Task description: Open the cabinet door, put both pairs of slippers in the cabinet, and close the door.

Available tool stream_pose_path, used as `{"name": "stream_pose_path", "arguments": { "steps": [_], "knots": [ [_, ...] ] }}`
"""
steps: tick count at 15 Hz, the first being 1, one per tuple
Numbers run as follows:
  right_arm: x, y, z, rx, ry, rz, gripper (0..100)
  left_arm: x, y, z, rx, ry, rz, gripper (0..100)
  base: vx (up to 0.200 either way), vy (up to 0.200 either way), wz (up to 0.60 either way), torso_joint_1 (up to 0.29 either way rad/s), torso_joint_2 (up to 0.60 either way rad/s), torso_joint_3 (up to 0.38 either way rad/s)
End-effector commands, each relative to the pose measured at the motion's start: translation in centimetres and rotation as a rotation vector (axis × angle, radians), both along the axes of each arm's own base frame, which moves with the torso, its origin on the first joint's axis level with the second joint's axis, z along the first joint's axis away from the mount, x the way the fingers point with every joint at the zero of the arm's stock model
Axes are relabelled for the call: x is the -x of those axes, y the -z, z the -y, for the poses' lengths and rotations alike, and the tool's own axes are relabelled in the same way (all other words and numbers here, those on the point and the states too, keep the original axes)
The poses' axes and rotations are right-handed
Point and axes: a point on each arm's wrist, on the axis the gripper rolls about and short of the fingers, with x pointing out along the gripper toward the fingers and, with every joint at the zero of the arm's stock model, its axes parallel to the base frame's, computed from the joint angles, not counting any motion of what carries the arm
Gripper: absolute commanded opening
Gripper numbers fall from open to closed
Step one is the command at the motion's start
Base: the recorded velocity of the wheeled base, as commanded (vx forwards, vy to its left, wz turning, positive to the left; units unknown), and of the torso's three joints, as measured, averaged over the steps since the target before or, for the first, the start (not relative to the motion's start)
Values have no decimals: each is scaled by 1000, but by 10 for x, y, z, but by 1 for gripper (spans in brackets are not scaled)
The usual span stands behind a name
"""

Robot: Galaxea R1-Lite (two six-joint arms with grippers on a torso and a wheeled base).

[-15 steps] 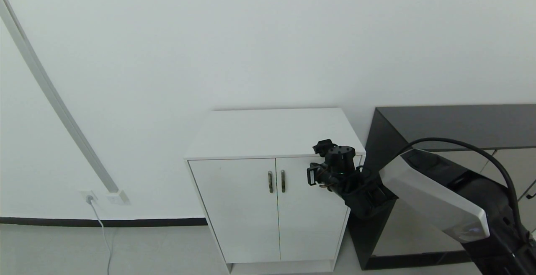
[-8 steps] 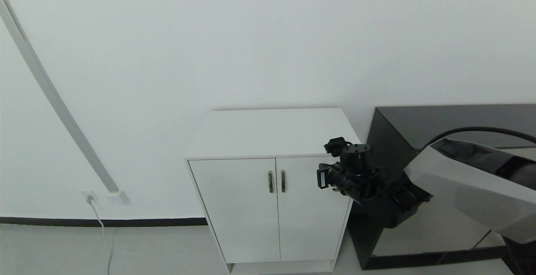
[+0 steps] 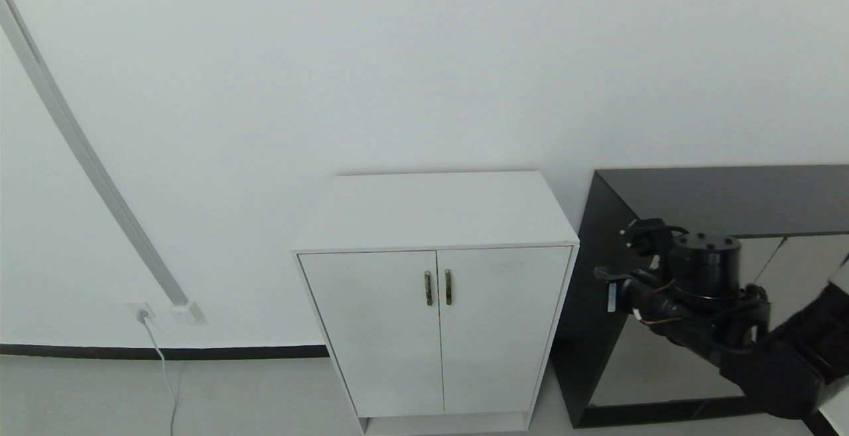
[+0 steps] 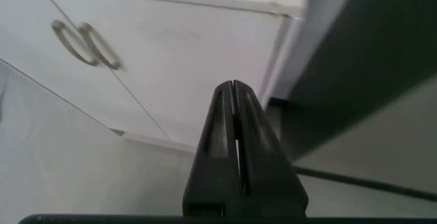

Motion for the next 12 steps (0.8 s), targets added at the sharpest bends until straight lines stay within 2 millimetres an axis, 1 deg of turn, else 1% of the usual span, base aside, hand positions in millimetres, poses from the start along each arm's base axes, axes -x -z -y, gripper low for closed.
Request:
{"name": "stream_pose_path", "arguments": {
  "steps": [1,2,3,5,7,11,12],
  "knots": [
    [42,-24,40,-8,110,51,0,0,0,0,0,0,-1,0,0,0,0,0,0,0],
    [56,-26,48,3,164,53,0,0,0,0,0,0,-1,0,0,0,0,0,0,0],
    [65,-28,53,10,205,61,0,0,0,0,0,0,-1,0,0,0,0,0,0,0],
    [85,-29,68,48,375,71,0,0,0,0,0,0,-1,0,0,0,0,0,0,0],
    [102,-30,80,73,496,81,0,0,0,0,0,-1,-1,0,0,0,0,0,0,0],
    [152,-27,106,119,603,97,0,0,0,0,0,0,-1,0,0,0,0,0,0,0],
    [160,-27,111,127,630,98,0,0,0,0,0,0,-1,0,0,0,0,0,0,0]
  ]
}}
